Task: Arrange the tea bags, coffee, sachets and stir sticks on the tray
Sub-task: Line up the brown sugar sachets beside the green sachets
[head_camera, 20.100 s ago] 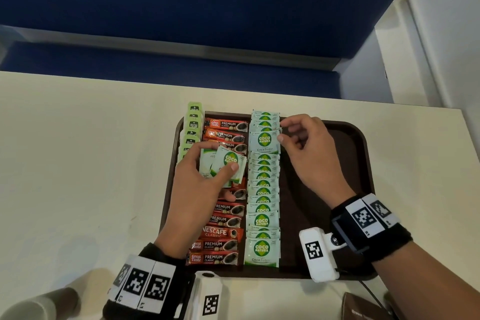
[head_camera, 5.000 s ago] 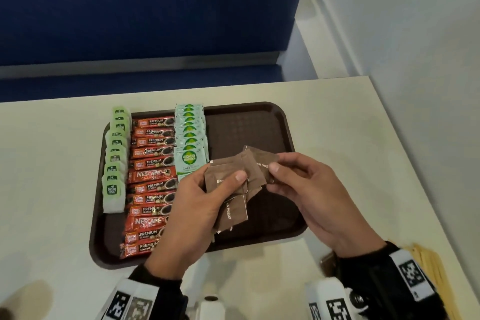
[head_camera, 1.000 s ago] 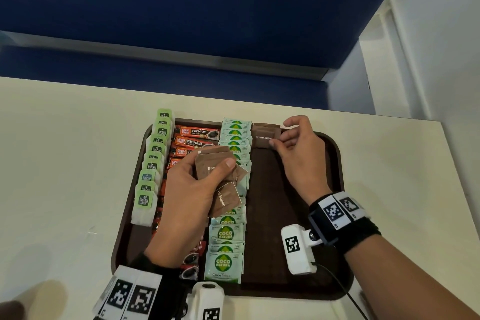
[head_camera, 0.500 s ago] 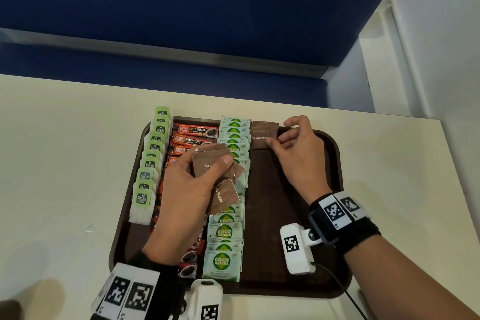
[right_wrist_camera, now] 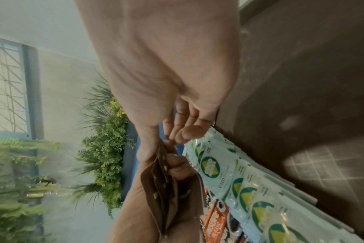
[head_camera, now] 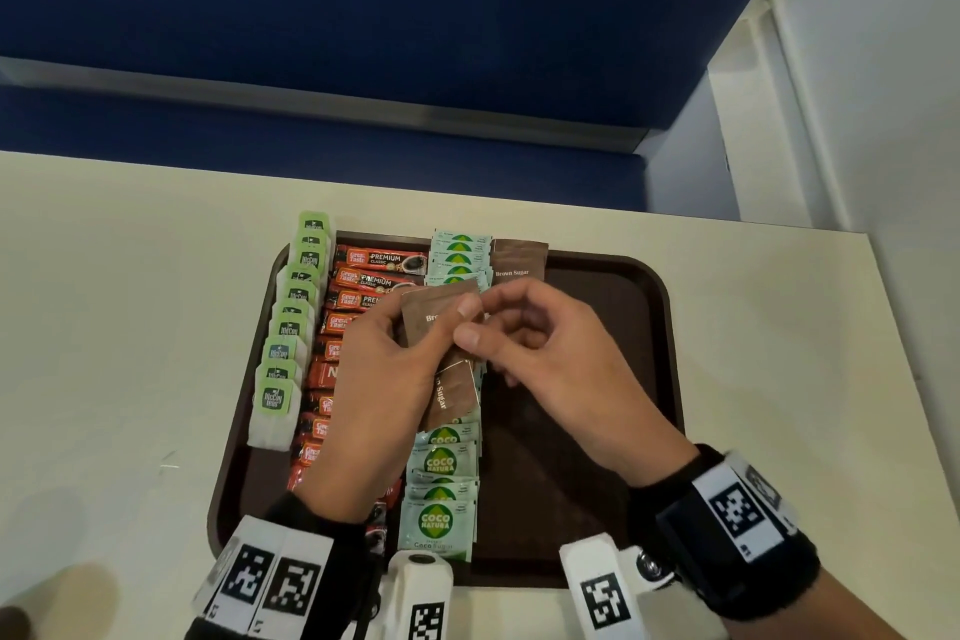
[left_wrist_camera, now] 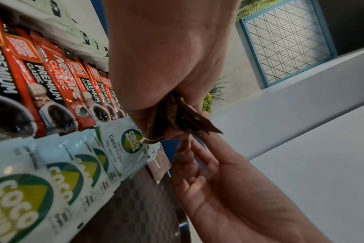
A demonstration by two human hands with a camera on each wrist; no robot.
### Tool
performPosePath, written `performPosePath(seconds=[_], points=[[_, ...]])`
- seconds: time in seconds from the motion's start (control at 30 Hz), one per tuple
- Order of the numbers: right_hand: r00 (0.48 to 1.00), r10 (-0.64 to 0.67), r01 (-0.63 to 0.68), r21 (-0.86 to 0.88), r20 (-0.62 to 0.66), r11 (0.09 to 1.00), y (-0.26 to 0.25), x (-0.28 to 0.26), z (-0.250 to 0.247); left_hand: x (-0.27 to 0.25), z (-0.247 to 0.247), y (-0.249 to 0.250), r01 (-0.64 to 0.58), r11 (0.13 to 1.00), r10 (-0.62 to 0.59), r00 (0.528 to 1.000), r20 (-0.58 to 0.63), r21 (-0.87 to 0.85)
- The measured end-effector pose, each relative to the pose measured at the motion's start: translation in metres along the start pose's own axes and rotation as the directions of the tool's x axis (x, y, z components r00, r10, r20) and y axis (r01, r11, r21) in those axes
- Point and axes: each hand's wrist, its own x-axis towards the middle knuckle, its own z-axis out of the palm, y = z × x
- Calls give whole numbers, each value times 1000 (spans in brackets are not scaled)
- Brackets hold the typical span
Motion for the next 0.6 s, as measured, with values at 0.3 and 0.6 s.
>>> performPosePath(seconds=[0.3, 0.6], points=[[990, 142, -134, 239, -18, 962, 2, -1, -13, -3, -1, 2, -10, 1000, 10, 1000, 5, 0], [988, 95, -76, 145, -126, 986, 9, 16, -41, -2, -5, 0, -15, 999, 16, 1000, -18, 52]])
